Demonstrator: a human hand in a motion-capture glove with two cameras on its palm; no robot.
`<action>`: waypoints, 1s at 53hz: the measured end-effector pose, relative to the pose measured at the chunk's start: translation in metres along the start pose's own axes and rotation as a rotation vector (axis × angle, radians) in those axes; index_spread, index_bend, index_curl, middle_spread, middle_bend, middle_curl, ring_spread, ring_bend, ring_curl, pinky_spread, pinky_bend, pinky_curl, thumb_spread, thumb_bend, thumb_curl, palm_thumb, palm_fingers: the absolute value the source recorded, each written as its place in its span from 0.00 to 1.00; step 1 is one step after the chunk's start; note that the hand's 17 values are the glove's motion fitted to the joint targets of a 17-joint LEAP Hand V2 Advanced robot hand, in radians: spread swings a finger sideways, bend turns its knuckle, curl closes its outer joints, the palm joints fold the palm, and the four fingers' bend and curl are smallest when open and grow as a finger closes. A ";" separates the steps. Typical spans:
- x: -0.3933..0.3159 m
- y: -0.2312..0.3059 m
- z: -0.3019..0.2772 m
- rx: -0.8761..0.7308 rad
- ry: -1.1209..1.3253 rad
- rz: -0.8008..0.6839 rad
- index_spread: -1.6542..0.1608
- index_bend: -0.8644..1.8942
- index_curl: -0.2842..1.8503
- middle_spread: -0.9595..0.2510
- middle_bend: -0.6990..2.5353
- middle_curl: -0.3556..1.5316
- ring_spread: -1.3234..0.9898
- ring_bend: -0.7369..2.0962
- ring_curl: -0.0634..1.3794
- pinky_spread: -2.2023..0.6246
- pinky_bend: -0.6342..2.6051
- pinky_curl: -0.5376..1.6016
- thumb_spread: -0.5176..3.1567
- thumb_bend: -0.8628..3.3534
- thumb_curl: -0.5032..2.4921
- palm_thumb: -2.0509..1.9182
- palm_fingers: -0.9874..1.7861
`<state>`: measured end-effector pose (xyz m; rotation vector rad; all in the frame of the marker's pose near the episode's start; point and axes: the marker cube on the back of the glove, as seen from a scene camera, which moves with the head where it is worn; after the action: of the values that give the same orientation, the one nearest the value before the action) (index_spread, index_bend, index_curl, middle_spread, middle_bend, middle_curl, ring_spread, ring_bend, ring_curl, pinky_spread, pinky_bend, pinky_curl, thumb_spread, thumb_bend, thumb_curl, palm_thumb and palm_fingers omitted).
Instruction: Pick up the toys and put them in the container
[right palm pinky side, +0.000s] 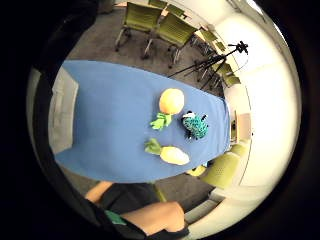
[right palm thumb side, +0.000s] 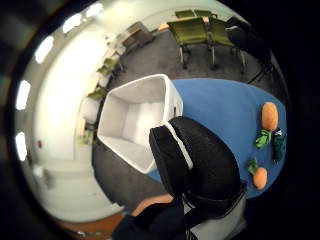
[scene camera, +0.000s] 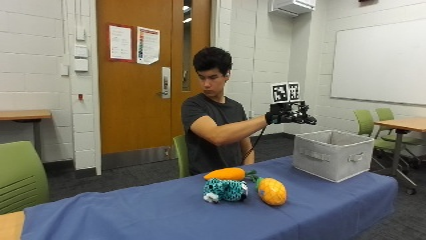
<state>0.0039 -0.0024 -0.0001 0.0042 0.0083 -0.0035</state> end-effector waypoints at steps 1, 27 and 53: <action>0.000 0.000 0.000 0.000 0.000 -0.001 0.86 0.39 0.15 0.76 0.29 0.21 0.53 0.34 0.06 0.76 0.32 0.29 0.26 0.20 0.17 0.51 0.48; 0.012 0.010 0.000 -0.036 -0.015 -0.031 0.78 0.38 0.24 0.71 0.29 0.30 0.44 0.34 0.13 0.74 0.33 0.36 0.49 0.20 0.20 0.50 0.45; 0.122 0.107 0.006 -0.038 0.016 0.035 0.77 0.38 0.29 0.70 0.29 0.34 0.43 0.34 0.17 0.74 0.33 0.39 0.50 0.19 0.21 0.50 0.44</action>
<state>0.1263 0.1043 0.0057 -0.0338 0.0246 0.0318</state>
